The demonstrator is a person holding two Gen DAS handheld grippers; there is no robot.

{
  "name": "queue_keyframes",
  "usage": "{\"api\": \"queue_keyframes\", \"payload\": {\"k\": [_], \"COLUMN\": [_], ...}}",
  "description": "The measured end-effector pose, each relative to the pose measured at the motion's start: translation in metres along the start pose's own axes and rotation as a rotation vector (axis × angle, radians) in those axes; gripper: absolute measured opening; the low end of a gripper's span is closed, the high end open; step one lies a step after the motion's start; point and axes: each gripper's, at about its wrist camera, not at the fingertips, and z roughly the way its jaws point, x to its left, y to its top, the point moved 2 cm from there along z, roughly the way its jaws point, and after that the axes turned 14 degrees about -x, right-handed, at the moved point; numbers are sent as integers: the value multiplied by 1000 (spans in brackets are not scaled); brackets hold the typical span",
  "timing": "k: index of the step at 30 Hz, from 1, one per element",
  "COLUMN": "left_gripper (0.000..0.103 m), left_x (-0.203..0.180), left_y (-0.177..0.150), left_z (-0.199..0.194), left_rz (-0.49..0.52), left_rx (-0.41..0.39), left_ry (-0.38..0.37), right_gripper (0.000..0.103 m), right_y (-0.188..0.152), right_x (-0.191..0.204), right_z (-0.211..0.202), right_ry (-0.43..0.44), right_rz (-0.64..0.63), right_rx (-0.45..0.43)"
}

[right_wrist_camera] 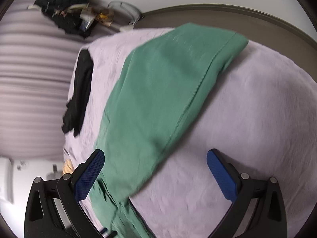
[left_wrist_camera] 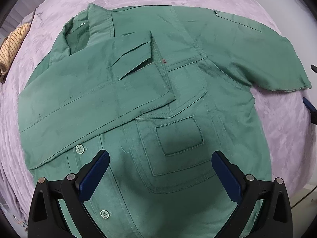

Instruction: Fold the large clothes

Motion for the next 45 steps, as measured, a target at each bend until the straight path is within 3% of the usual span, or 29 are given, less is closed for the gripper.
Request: {"api": "queue_keyframes", "payload": {"k": [10,19,21,22,23,28,35,40,45], "left_gripper": [103,103,103,103,103,103,103,103,103], "left_x": [-10,-4,-2,-1,0,12,47,79,125], "left_y": [16,22,23,24,21,23,17,5,-12], "left_z": [15,20,19,19,15,10,7,0,-4], "left_rz": [3,-5,6,11,13,3,-22,-62,-117], "left_rx": [3,-20,-30,-34,-36,-53,-65,-70,-75], "left_ry": [-8,0,7,10,10,14,22,25,44], "right_gripper": [103,99,65,27,11,6,6,6,6], "right_y": [52,64,63,62,60,52,19,-32,-119], "right_x": [-3,-20,-18,-18,-18,5,91,176,255], "right_z": [15,19,23,26,30,23,17,30,51], "right_ry": [60,103,100,77,71,179,368,472,523], "right_rz": [127,302,308,308,312,247,105,-63,-307], "right_rx": [-137,-156,-141,-123,-105,-120,-62,30,162]}}
